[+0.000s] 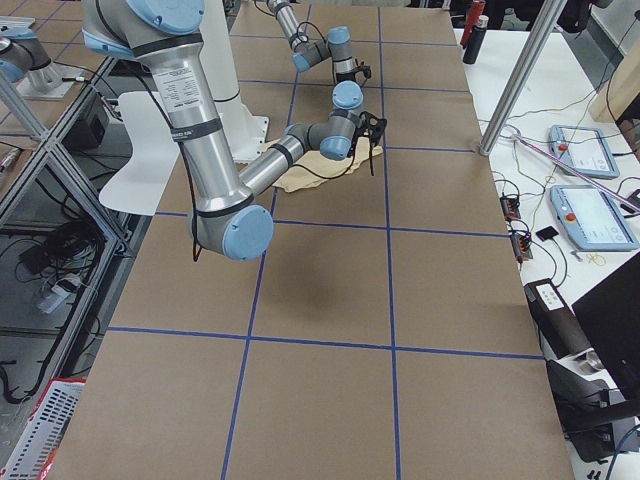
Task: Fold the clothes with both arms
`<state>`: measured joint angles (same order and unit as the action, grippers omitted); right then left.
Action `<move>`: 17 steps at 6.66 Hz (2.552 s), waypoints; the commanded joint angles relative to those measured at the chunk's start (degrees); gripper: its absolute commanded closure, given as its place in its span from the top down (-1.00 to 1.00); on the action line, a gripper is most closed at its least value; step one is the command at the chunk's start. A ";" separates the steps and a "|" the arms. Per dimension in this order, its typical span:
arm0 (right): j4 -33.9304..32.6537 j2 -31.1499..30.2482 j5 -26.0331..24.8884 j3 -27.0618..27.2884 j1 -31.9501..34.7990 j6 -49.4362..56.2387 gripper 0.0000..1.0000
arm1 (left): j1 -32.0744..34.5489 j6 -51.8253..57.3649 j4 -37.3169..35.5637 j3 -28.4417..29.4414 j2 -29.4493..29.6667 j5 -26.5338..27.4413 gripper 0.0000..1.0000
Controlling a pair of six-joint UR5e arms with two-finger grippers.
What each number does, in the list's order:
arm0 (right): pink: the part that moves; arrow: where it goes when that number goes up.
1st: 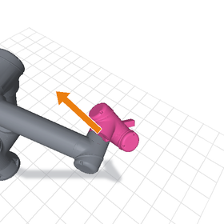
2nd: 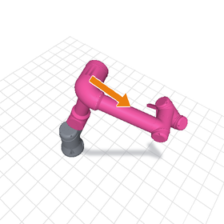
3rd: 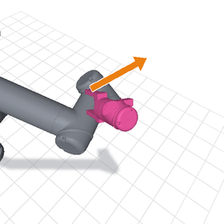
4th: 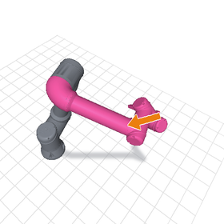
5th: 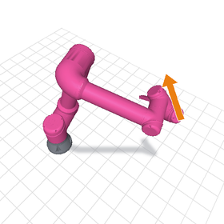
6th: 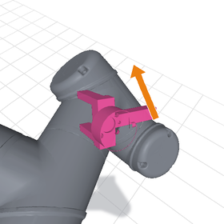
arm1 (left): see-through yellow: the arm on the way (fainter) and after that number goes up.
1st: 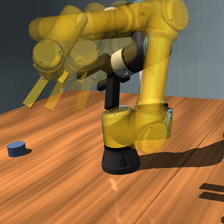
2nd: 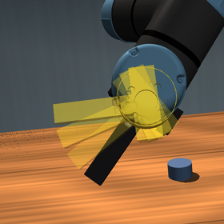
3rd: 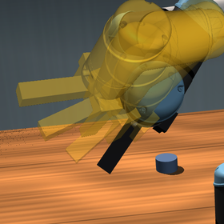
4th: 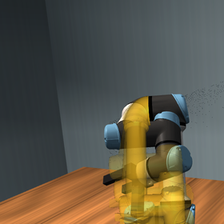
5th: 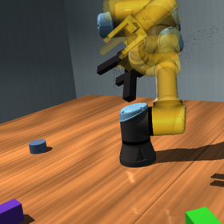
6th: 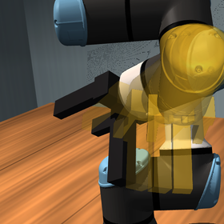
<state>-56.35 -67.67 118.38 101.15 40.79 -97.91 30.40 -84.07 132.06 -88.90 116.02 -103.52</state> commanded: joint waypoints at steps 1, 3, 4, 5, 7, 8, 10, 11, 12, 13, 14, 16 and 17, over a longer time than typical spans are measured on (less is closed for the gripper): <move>-0.25 -0.01 0.01 0.02 0.08 0.00 1.00 | -1.13 -0.13 -0.05 0.05 -0.01 0.07 0.74; -0.34 -0.01 0.09 0.02 0.52 -0.09 1.00 | -1.13 -0.13 -0.13 -0.04 -0.01 -0.02 0.49; -0.34 -0.01 0.09 0.02 0.52 0.00 1.00 | -1.13 -0.13 -0.13 -0.04 -0.01 -0.02 0.33; -0.34 -0.01 0.09 0.02 0.52 -0.09 1.00 | -1.13 -0.21 -0.13 0.04 -0.01 -0.10 0.23; -0.43 -0.09 0.09 -0.07 0.52 -0.09 1.00 | -1.13 -0.39 -0.22 -0.13 0.08 -0.10 -0.23; -0.43 -0.18 0.09 0.01 0.69 -0.09 1.00 | -1.04 -0.39 -0.22 -0.48 0.00 -0.10 -0.78; -0.43 -0.18 0.09 0.02 0.78 -0.09 1.00 | -0.87 -0.22 -0.22 -1.97 -0.18 -0.54 -1.00; -0.43 -0.36 0.01 0.02 0.87 -0.09 1.00 | -0.86 -0.39 -0.22 -2.50 -0.18 -0.46 -1.00; -0.43 -0.45 0.01 0.02 1.05 0.00 1.00 | -0.60 -0.48 -1.09 -2.50 -0.18 -0.37 -1.00; -0.43 -0.53 0.09 0.02 1.40 0.00 1.00 | 0.53 -0.48 -2.58 -2.16 -0.01 -0.19 -1.00; -0.43 -0.62 0.09 0.02 1.66 0.00 1.00 | 2.11 -0.39 -2.94 -1.28 0.17 -0.02 -1.00; -0.43 -0.62 0.01 0.02 2.10 0.00 1.00 | 4.66 -0.22 -3.03 4.57 6.02 -0.02 -1.00; -0.43 -0.71 -0.08 -0.07 2.19 0.00 1.00 | 6.33 0.05 -2.42 8.97 9.89 -0.02 -1.00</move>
<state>-56.78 -68.31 118.40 101.15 42.86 -97.91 34.97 -84.27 129.21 -84.59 121.68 -103.54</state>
